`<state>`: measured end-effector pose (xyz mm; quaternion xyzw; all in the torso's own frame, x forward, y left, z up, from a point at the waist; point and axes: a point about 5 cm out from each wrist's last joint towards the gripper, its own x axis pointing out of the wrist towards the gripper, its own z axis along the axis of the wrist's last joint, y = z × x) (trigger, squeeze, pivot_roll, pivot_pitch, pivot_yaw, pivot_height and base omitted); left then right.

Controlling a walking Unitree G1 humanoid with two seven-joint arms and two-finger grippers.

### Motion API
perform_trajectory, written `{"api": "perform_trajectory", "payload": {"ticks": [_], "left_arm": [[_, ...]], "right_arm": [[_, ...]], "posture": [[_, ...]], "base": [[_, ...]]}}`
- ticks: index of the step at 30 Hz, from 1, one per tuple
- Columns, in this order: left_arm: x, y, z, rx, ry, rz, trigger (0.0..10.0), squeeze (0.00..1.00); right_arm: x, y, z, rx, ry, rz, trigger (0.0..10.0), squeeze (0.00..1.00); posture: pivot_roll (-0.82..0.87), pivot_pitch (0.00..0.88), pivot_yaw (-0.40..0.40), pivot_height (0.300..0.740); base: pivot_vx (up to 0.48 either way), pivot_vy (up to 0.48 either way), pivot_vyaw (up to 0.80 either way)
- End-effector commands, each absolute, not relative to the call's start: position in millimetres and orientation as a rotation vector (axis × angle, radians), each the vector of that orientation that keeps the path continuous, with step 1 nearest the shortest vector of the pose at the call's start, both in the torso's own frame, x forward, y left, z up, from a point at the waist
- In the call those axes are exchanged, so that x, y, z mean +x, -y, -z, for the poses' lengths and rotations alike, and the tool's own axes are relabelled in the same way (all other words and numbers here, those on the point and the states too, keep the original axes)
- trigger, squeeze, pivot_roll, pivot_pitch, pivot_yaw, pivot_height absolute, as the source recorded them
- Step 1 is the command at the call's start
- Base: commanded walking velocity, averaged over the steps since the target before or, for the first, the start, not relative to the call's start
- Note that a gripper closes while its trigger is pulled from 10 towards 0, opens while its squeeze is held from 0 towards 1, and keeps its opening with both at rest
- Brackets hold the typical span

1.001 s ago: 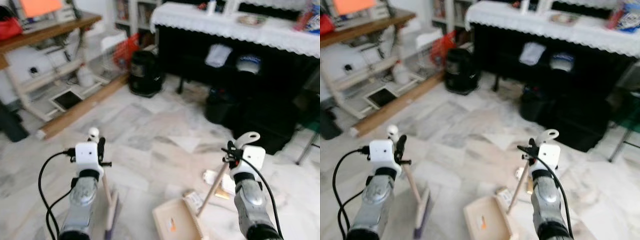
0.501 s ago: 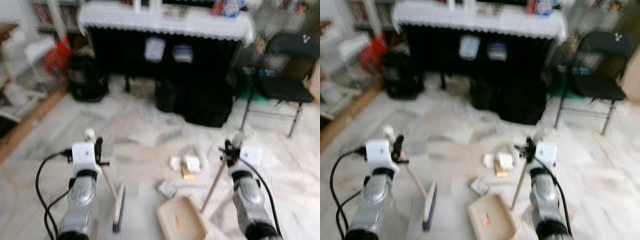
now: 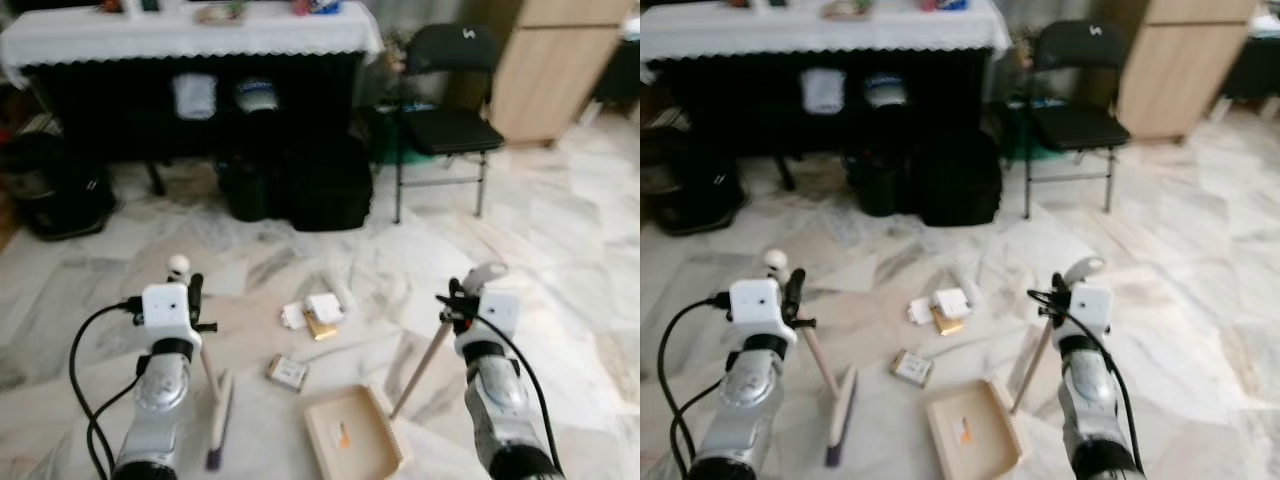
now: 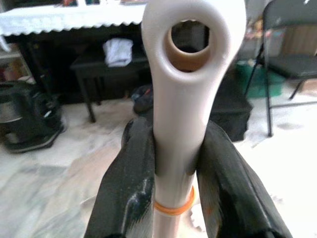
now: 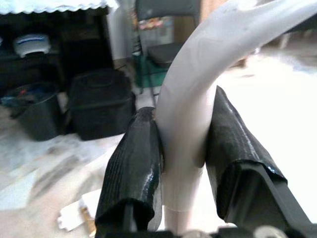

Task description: Sweep floor

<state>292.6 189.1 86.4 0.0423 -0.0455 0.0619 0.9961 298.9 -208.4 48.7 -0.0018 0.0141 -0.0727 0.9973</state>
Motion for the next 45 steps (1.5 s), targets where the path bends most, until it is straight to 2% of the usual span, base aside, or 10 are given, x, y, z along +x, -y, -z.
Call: {"api": "perform_trajectory", "payload": {"ticks": [1,23,45], "left_arm": [[293.5,-193.1,-92.9,0.082,0.123,-0.134,10.0,0.00],[292.4,-191.4,-91.0,0.088,0.115,-0.122,10.0,0.00],[293.0,-191.6,-89.8,0.085,0.116,-0.117,10.0,0.00]], "right_arm": [[304.6,205.6,-59.9,-0.017,0.031,0.132,10.0,0.00],[303.5,208.2,-60.8,-0.022,0.039,0.146,10.0,0.00],[303.9,207.5,-60.5,-0.021,0.038,0.147,10.0,0.00]], "posture": [[-0.06,0.000,0.003,0.740],[-0.06,0.000,-0.001,0.740],[-0.06,0.000,0.000,0.740]], "base": [[0.000,0.000,0.00],[0.000,0.000,0.00],[0.341,0.000,0.00]]}}
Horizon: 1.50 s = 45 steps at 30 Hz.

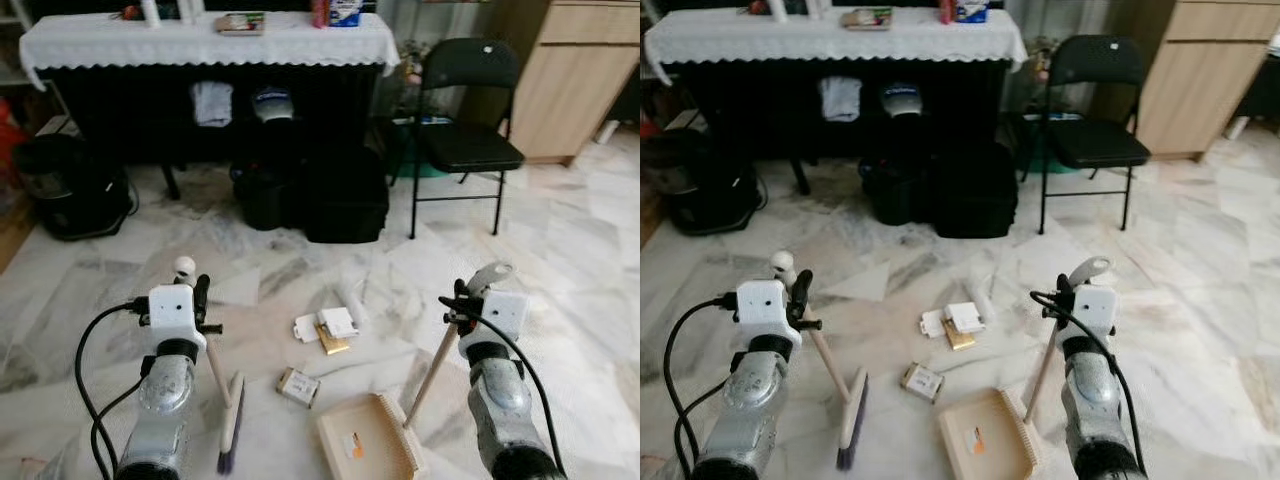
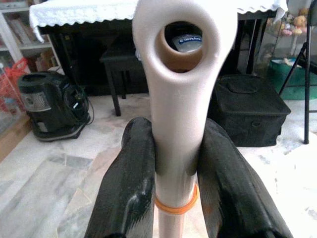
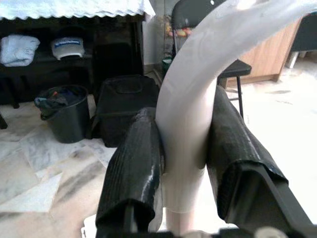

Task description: Sweep floor

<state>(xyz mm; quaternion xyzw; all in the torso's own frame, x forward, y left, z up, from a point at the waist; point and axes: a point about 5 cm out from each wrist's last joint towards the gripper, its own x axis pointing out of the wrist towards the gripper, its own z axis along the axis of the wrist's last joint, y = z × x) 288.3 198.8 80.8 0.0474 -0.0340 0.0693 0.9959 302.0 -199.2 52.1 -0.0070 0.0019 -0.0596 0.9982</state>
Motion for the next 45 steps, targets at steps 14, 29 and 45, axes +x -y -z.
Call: {"api": "perform_trajectory", "payload": {"ticks": [14,29,45], "left_arm": [[293,-195,-90,0.084,0.123,-0.128,10.0,0.00],[293,-192,-86,-0.010,0.103,-0.102,10.0,0.00],[301,-190,-75,-0.243,-0.006,0.019,10.0,0.00]], "right_arm": [[304,208,-61,-0.020,0.039,0.145,10.0,0.00],[303,206,-59,-0.023,0.033,0.131,10.0,0.00],[303,208,-60,-0.025,0.034,0.116,10.0,0.00]], "posture": [[-0.06,0.000,-0.002,0.740],[-0.06,0.000,0.000,0.740],[-0.08,0.000,-0.011,0.740]], "base": [[0.382,0.000,0.00],[0.017,0.000,0.00],[0.000,0.000,0.00]]}}
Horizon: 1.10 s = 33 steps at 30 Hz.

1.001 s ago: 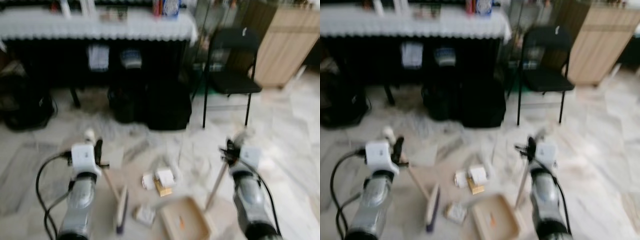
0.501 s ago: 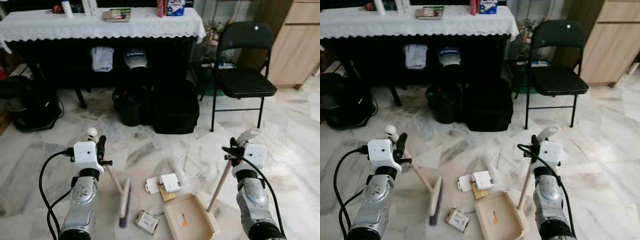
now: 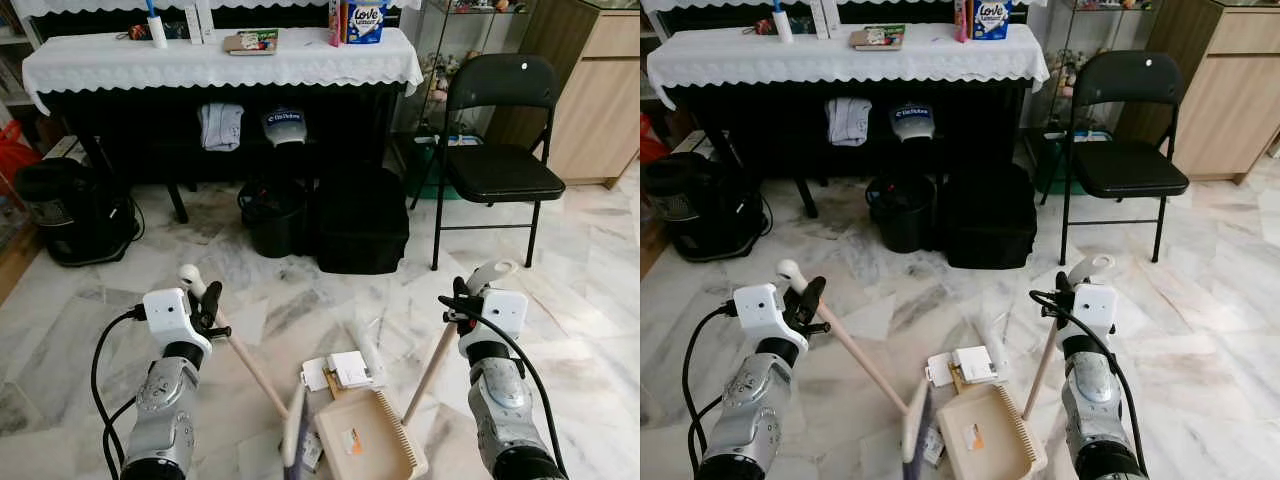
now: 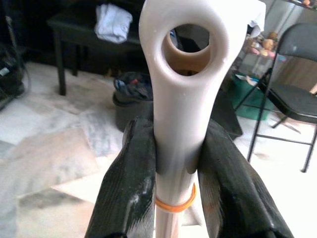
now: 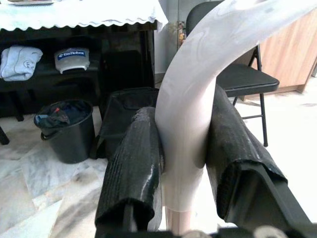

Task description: Sweep floor

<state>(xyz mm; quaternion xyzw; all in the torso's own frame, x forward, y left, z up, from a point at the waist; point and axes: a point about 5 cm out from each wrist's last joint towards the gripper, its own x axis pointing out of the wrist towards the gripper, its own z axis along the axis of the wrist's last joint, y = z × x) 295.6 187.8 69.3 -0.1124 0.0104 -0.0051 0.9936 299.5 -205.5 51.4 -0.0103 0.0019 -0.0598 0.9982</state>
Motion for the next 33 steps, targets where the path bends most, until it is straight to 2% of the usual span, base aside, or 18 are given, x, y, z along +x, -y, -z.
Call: {"api": "perform_trajectory", "payload": {"ticks": [1,7,15,19,24,27,29,33], "left_arm": [[301,-191,-78,-0.214,0.009,0.021,10.0,0.00],[299,-182,-85,-0.121,0.042,0.101,10.0,0.00],[291,-165,-74,-0.172,-0.022,0.236,10.0,0.00],[291,-167,-70,-0.156,-0.039,0.230,10.0,0.00],[289,-173,-67,-0.020,-0.009,0.128,10.0,0.00],[288,-171,-69,0.065,0.017,0.135,10.0,0.00],[287,-165,-69,0.130,0.034,0.147,10.0,0.00],[287,-163,-69,0.120,0.040,0.130,10.0,0.00]], "right_arm": [[303,208,-60,-0.027,0.034,0.114,10.0,0.00],[304,207,-61,-0.026,0.035,0.105,10.0,0.00],[305,208,-63,-0.038,0.041,0.119,10.0,0.00],[304,213,-63,-0.055,0.043,0.148,10.0,0.00],[302,221,-66,-0.085,0.062,0.210,10.0,0.00],[301,227,-68,-0.105,0.073,0.254,10.0,0.00],[300,237,-72,-0.196,0.088,0.330,10.0,0.00],[297,245,-73,-0.264,0.091,0.422,10.0,0.00]], "posture": [[-0.08,0.000,-0.012,0.740],[-0.07,0.000,-0.015,0.740],[-0.08,0.000,-0.013,0.740],[-0.08,0.000,-0.015,0.740],[-0.08,0.000,-0.010,0.740],[-0.08,0.000,-0.011,0.740],[-0.08,0.000,-0.012,0.740],[-0.08,0.000,-0.009,0.740]], "base": [[0.000,0.000,0.00],[0.000,0.000,0.00],[0.000,0.000,0.00],[0.000,0.000,0.00],[0.000,0.000,0.00],[0.000,0.000,0.00],[0.000,0.000,0.00],[0.000,0.000,0.00]]}}
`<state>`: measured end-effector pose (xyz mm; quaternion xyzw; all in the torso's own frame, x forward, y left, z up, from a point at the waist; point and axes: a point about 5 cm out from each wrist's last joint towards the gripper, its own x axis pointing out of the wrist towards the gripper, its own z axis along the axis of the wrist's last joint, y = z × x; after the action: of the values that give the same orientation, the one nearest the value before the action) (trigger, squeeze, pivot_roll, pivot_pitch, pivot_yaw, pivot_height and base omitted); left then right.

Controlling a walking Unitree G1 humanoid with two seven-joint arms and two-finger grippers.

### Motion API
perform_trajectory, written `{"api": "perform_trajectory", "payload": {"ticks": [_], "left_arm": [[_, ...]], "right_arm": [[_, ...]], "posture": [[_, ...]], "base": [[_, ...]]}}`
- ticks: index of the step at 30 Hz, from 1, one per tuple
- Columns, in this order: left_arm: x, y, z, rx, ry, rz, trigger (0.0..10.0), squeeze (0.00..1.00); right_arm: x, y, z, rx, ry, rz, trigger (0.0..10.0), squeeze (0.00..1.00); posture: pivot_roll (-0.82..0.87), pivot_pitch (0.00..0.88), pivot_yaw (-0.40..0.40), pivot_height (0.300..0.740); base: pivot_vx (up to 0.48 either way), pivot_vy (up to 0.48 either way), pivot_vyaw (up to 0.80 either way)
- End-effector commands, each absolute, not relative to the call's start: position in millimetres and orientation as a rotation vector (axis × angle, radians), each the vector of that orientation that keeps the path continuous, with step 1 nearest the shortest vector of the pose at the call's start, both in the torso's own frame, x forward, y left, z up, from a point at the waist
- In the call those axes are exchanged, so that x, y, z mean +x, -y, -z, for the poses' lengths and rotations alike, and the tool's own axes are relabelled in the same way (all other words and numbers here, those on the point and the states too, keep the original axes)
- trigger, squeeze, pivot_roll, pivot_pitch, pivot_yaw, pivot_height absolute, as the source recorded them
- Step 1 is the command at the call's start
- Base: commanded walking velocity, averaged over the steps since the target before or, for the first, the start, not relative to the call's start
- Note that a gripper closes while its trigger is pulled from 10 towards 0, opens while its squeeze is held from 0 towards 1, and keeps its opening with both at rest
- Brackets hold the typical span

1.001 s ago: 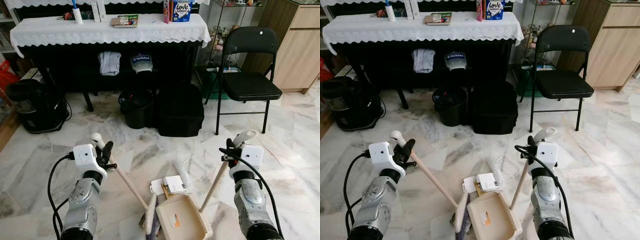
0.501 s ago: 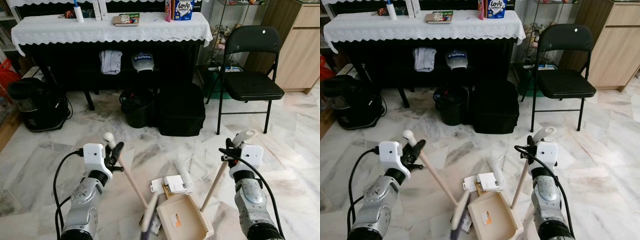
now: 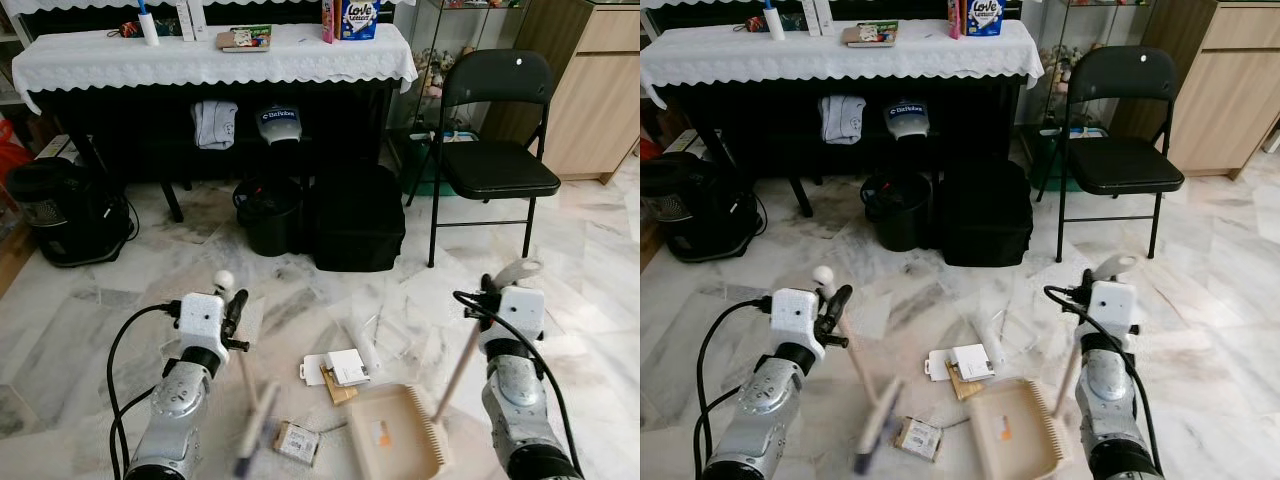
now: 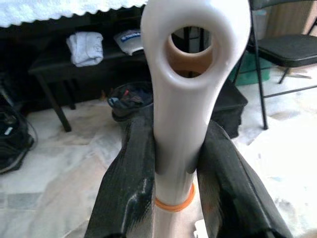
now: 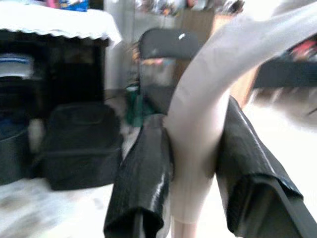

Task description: Sweep floor

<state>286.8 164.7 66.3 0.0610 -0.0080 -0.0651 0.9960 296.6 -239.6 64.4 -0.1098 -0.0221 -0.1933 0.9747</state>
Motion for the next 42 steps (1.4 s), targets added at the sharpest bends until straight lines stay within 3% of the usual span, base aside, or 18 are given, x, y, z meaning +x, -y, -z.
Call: {"api": "perform_trajectory", "payload": {"ticks": [1,11,26,42], "left_arm": [[288,-163,-69,0.120,0.040,0.128,10.0,0.00],[292,-170,-74,0.152,0.067,0.098,10.0,0.00],[292,-169,-75,0.144,0.077,0.093,10.0,0.00],[286,-174,-73,0.141,0.078,0.086,10.0,0.00]], "right_arm": [[296,247,-73,-0.266,0.090,0.438,10.0,0.00],[289,247,-59,-0.284,0.030,0.521,10.0,0.00],[292,244,-56,-0.254,0.014,0.488,10.0,0.00],[311,244,-75,-0.219,0.073,0.467,10.0,0.00]], "posture": [[-0.08,0.000,-0.009,0.740],[-0.06,0.000,0.004,0.740],[-0.06,0.000,0.016,0.740],[-0.06,0.000,0.017,0.740]], "base": [[0.000,0.000,0.00],[0.000,0.000,0.00],[0.000,0.000,0.00],[0.000,0.000,0.00]]}}
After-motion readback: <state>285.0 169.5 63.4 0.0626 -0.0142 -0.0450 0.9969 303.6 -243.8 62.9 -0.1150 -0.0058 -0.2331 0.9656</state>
